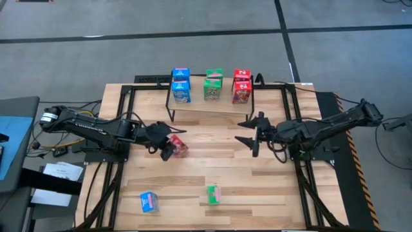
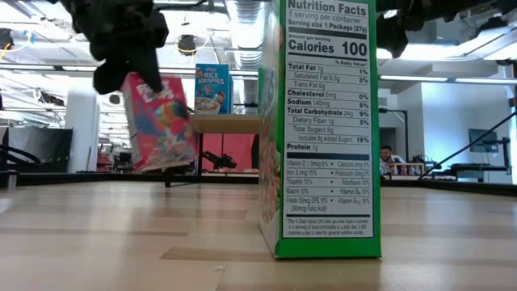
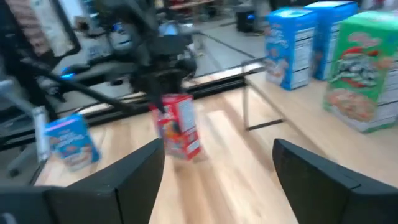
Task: Stack cereal on shelf
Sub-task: Put the red cereal box on the shelf aligned with the other red cereal boxes
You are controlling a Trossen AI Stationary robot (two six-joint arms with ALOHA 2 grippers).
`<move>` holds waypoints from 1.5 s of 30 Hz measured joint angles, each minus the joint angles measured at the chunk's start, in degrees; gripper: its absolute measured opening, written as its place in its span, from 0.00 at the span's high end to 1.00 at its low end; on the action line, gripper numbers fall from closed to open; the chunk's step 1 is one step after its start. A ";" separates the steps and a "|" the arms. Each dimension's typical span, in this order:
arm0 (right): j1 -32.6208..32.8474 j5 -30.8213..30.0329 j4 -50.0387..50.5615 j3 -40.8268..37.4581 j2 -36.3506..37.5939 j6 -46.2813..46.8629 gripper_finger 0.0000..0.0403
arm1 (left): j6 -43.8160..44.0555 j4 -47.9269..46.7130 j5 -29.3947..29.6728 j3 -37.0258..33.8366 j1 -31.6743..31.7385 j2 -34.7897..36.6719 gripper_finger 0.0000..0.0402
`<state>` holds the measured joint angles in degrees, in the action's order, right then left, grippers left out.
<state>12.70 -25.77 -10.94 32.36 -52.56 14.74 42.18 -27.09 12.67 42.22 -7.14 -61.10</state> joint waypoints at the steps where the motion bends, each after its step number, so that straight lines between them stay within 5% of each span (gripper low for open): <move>1: -0.27 0.08 -0.26 0.00 -0.04 0.02 0.19 | -1.25 1.39 -0.19 0.00 0.00 0.00 0.52; 8: -0.72 9.25 -2.20 0.00 -0.08 -0.24 0.19 | -9.95 11.08 -0.53 0.02 0.00 0.00 0.52; 23: -0.87 12.80 -24.37 0.15 -10.52 -15.21 0.19 | -21.88 25.45 -4.17 0.04 -0.02 0.00 0.52; 45: -1.66 14.13 -16.96 13.04 -24.77 -17.88 0.19 | -36.78 33.38 -3.75 0.93 -3.03 -4.80 0.52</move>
<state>11.05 -11.64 -27.90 45.40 -77.33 -3.13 5.40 6.29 8.92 43.15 -10.17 -65.90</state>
